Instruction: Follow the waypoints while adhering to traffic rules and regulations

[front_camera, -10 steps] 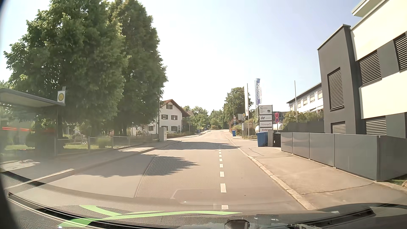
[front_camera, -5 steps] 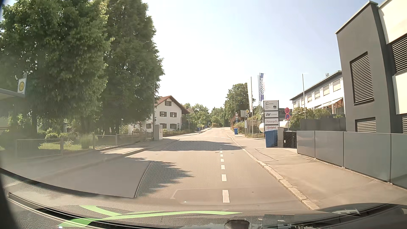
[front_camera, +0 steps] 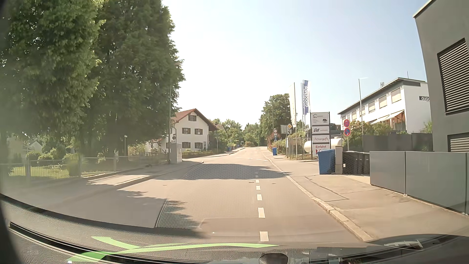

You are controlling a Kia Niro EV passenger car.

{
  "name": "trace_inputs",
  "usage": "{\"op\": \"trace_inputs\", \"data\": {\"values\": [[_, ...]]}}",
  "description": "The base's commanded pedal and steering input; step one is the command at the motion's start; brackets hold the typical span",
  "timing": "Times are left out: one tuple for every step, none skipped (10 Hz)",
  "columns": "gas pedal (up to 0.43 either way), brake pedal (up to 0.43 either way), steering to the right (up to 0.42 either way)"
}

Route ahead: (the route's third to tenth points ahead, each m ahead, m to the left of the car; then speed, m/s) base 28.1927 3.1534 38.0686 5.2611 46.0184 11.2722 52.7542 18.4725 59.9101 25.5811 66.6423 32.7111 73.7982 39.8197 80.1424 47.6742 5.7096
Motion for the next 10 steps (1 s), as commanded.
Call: {"op": "trace_inputs", "data": {"values": [[0.087, 0.0, -0.011], [0.087, 0.0, -0.012], [0.087, 0.0, -0.012], [0.087, 0.0, -0.011], [0.087, 0.0, -0.009], [0.087, 0.0, -0.008], [0.087, 0.0, -0.007], [0.087, 0.0, -0.006], [0.087, 0.0, -0.005], [0.087, 0.0, -0.005]]}}
